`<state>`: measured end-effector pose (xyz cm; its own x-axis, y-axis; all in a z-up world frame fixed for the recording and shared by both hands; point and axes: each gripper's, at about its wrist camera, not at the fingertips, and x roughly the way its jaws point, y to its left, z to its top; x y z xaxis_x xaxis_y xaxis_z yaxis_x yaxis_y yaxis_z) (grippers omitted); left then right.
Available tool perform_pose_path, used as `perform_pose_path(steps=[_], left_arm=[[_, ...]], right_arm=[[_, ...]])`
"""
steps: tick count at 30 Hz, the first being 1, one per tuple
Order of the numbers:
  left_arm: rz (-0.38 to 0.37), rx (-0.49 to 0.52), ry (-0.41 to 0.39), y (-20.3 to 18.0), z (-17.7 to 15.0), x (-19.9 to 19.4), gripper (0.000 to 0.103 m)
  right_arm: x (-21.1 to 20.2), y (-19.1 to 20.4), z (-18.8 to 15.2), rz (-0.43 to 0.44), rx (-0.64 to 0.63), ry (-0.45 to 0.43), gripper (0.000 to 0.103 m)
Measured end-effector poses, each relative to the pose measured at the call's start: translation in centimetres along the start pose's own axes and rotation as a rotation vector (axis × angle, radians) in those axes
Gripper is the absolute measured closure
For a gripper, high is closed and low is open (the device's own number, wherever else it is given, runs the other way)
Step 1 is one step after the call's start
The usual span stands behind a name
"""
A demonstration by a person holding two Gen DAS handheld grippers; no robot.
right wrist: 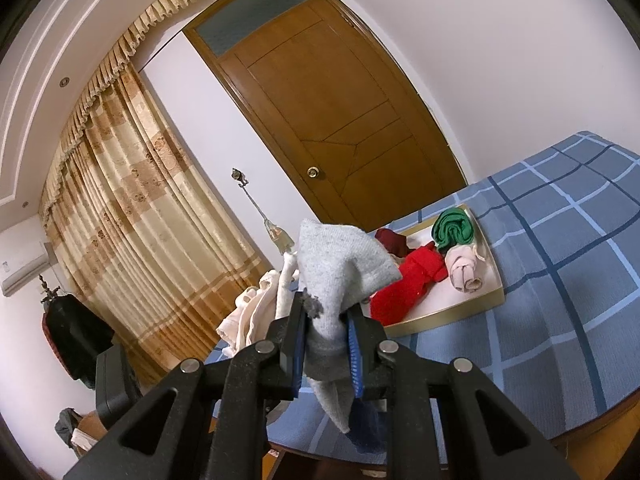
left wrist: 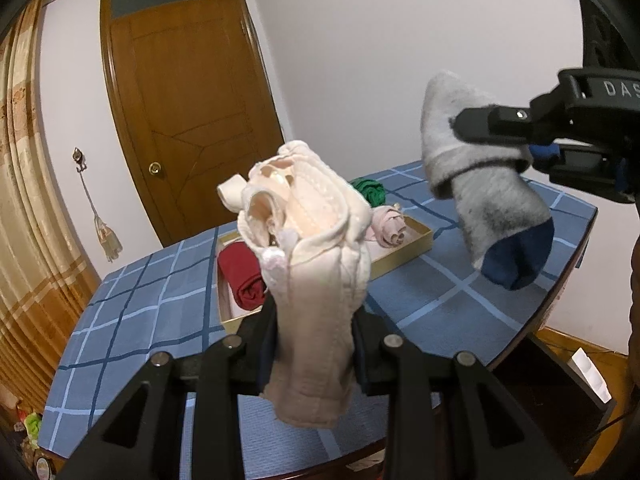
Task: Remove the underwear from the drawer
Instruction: 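Carry the white underwear and grey sock over the white tray with both tools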
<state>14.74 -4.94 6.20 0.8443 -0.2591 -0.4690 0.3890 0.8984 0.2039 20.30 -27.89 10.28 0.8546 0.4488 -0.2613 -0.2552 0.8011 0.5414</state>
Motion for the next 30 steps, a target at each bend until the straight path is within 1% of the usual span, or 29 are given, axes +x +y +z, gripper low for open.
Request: perform_pose_path(steps=[6, 11, 18, 22, 30], left_arm=[[0.000, -0.009, 0.020, 0.2, 0.1, 1.2, 0.073], [0.002, 0.008, 0.020, 0.3, 1.0, 2.1, 0.073], [0.020, 0.036, 0.000, 0.3, 3.1, 3.8, 0.073], [0.047, 0.038, -0.025, 0.6, 4.1, 5.4, 0.073], [0.096, -0.049, -0.054, 1.9, 4.8, 9.5, 0.073]], right_arm=[[1.1, -0.8, 0.0, -0.019, 0.009, 0.012, 0.083], [2.1, -1.3, 0.7, -0.027, 0.014, 0.016, 0.083], [4.3, -1.6, 2.5, -0.042, -0.001, 0.011, 0.083], [5.7, -2.0, 3.3, -0.060, -0.013, 0.005, 0.083], [8.9, -4.0, 4.1, -0.117, -0.013, -0.025, 0.083]])
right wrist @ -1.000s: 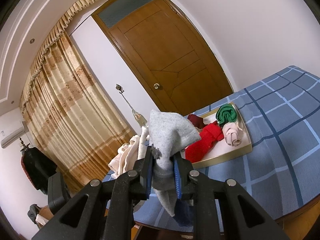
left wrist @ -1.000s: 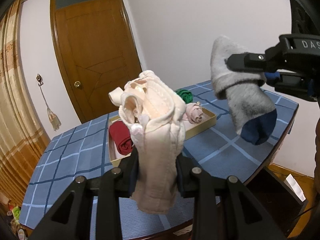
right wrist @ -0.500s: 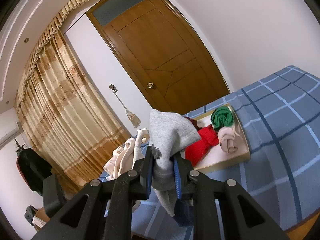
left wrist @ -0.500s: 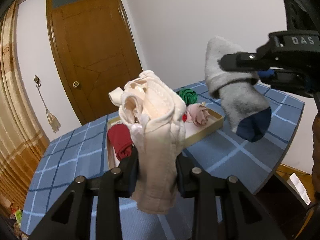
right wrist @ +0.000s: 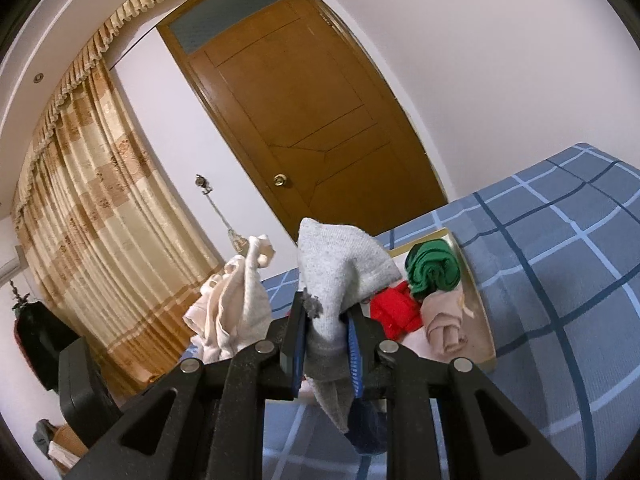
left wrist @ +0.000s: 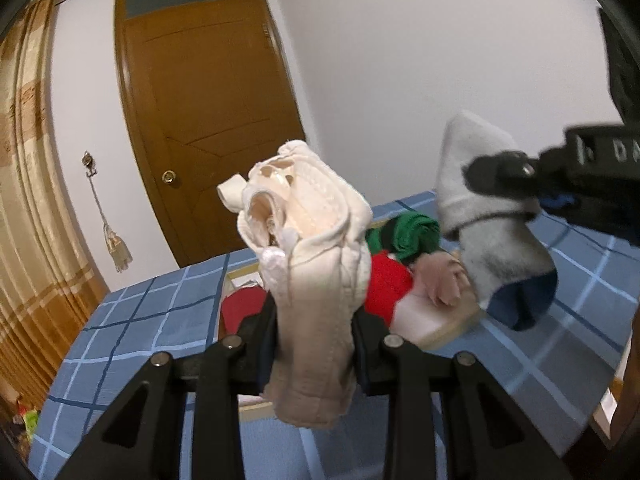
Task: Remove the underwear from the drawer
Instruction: 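Carry the white underwear and grey sock over the white tray with both tools, then lower the underwear and grey sock into the tray and open both tools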
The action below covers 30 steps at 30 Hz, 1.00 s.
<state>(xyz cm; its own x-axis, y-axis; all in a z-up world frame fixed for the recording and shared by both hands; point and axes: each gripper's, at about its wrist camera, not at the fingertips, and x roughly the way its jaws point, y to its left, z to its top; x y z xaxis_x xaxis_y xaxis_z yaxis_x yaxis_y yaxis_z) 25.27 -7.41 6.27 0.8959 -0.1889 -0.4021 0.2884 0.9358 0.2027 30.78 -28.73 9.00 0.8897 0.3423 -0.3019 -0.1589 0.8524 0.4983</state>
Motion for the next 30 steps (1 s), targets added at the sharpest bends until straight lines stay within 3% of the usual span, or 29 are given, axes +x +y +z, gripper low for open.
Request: perform_pose_path(steps=[7, 30], left_arm=[[0.013, -0.073, 0.017, 1.1, -0.6, 3.0, 0.073], [0.045, -0.097, 0.036, 0.7, -1.0, 7.2, 0.073]], right_arm=[[3.0, -1.2, -0.2, -0.051, -0.033, -0.012, 0.083], [10.6, -1.9, -0.3, -0.126, -0.132, -0.022, 0.083]])
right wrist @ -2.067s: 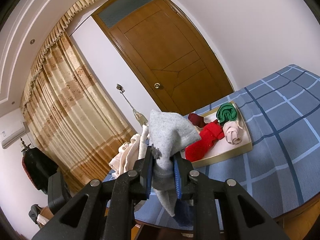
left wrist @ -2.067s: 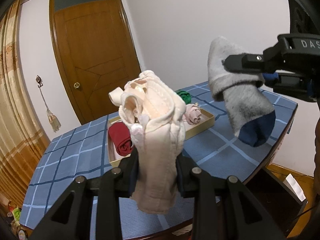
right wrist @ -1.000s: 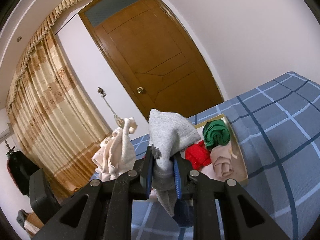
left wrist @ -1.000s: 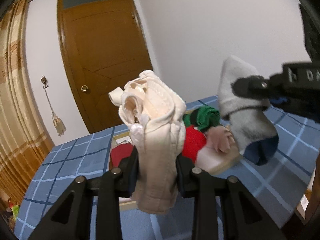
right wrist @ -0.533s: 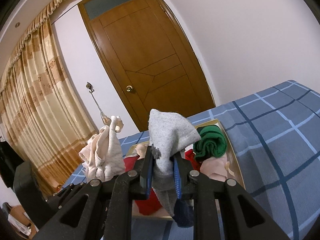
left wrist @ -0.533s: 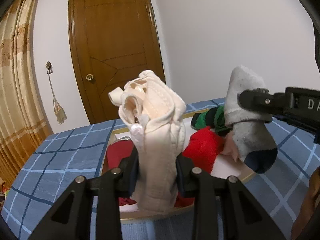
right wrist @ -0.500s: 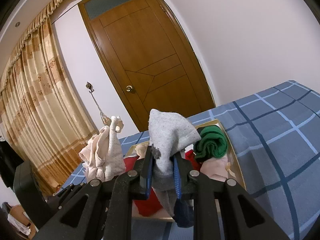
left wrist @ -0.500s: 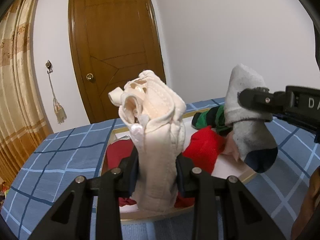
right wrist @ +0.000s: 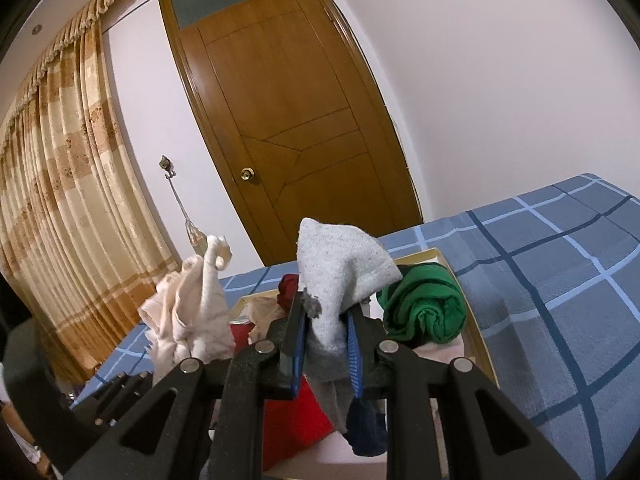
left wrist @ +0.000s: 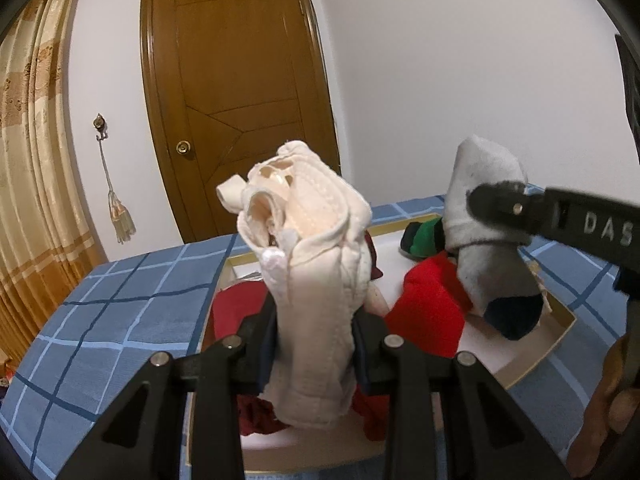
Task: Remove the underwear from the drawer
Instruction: 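Lower the underwear and grey sock into the tray and open both tools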
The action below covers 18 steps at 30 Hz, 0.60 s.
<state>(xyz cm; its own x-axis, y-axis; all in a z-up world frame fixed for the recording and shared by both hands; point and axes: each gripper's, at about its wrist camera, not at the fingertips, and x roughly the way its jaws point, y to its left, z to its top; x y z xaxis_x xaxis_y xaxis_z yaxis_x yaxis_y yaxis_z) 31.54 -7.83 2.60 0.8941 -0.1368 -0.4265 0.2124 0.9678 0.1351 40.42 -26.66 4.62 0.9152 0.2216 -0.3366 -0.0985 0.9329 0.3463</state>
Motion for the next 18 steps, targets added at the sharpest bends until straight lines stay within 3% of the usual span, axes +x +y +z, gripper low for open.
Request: perform_pose_path(steps=[18], left_arm=[[0.012, 0.021, 0.037, 0.0, 1.4, 2.8, 0.072]], right_arm=[[3.9, 0.5, 1.7, -0.053, -0.035, 0.027, 0.083]])
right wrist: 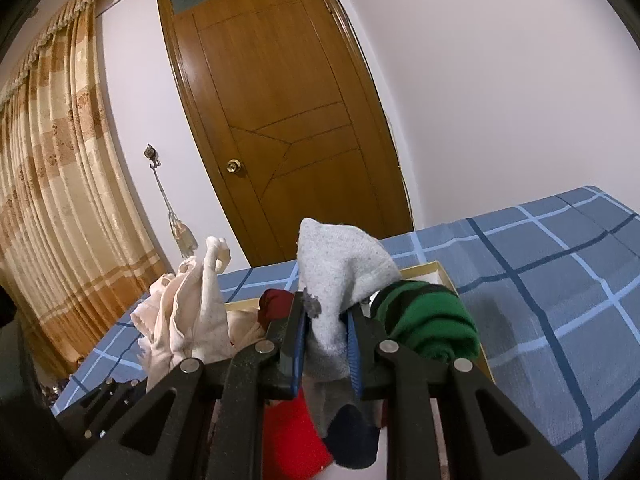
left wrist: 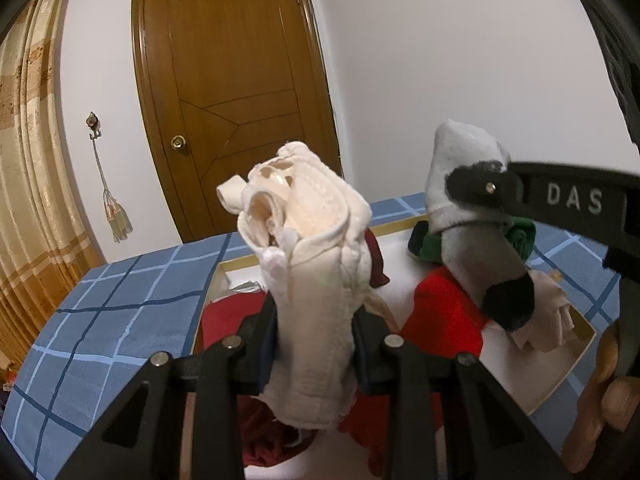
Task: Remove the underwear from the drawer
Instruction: 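Lower the underwear and grey sock into the tray and open both tools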
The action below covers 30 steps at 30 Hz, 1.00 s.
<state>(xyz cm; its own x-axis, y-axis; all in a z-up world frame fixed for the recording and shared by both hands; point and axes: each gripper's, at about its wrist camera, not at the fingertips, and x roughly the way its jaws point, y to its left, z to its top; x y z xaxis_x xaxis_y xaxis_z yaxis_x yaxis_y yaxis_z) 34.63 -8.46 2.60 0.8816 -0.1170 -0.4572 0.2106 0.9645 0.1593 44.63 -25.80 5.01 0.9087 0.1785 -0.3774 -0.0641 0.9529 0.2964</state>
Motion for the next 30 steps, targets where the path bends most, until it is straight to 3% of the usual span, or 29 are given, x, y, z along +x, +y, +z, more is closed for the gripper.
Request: perform_pose_path(steps=[15, 18, 19, 20, 22, 23, 24, 25, 30], left_arm=[[0.002, 0.013, 0.049, -0.1, 0.7, 2.7, 0.069], [0.017, 0.025, 0.046, -0.3, 0.7, 2.6, 0.055], [0.030, 0.028, 0.045, -0.3, 0.7, 2.7, 0.046], [0.042, 0.030, 0.045, -0.3, 0.8, 2.8, 0.030], [0.060, 0.029, 0.041, -0.3, 0.8, 2.8, 0.008], [0.069, 0.029, 0.033, -0.3, 0.8, 2.7, 0.002], [0.078, 0.032, 0.022, -0.3, 0.8, 2.5, 0.001], [0.082, 0.040, 0.013, -0.4, 0.9, 2.4, 0.001], [0.102, 0.100, 0.008, -1.5, 0.9, 2.6, 0.001]], right_arm=[[4.1, -0.1, 0.4, -0.016, -0.019, 0.101, 0.083], [4.4, -0.2, 0.3, -0.004, -0.008, 0.106, 0.083], [4.6, -0.2, 0.2, 0.008, -0.005, 0.109, 0.083], [4.9, -0.3, 0.0, 0.031, -0.001, 0.114, 0.083], [5.4, -0.5, -0.2, 0.041, 0.004, 0.120, 0.068], [5.6, -0.7, -0.5, 0.055, 0.014, 0.120, 0.061], [5.6, -0.8, -0.6, 0.061, 0.019, 0.119, 0.050], [5.5, -0.9, -0.8, 0.065, 0.029, 0.108, 0.045], [4.3, -1.1, -0.7, 0.088, 0.047, 0.034, 0.033]])
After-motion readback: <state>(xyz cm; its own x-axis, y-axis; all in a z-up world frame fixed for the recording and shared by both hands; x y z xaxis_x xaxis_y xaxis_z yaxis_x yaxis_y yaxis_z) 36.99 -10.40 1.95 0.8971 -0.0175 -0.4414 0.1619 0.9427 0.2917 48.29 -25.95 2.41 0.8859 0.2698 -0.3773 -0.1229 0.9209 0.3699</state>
